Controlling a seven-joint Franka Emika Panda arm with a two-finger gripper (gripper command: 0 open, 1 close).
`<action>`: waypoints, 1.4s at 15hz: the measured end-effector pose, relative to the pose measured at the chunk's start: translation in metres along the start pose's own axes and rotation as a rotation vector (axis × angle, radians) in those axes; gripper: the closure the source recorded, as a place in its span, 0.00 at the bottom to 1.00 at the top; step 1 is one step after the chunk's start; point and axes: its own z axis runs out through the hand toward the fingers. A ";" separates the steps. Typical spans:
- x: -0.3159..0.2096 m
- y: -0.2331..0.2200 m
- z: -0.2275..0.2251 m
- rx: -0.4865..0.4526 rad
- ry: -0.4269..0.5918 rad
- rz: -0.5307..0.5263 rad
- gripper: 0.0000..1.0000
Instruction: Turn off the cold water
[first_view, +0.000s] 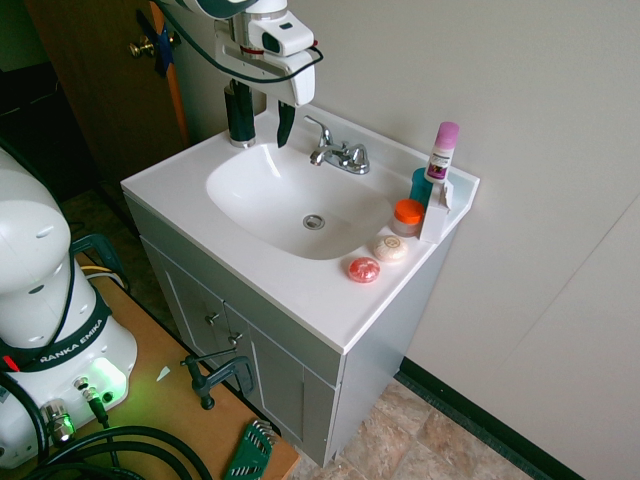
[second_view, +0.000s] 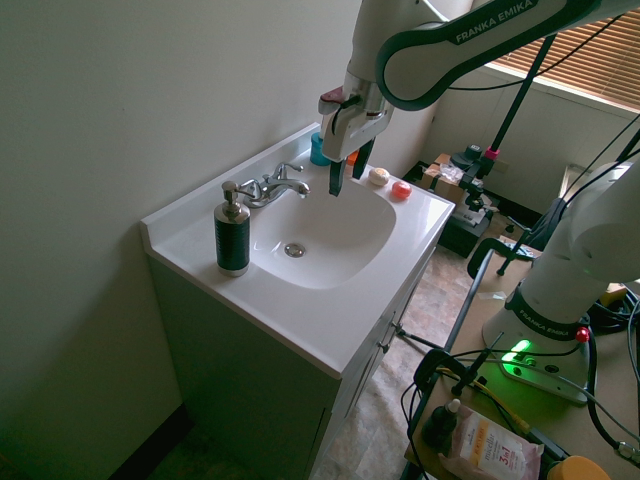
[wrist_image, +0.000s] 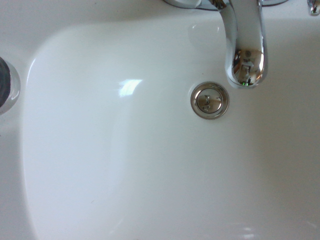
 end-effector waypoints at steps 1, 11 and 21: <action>0.000 0.000 0.000 0.002 -0.003 0.003 0.00; 0.084 -0.009 0.045 -0.008 0.198 0.135 0.00; 0.161 -0.066 0.067 -0.026 0.274 0.205 0.00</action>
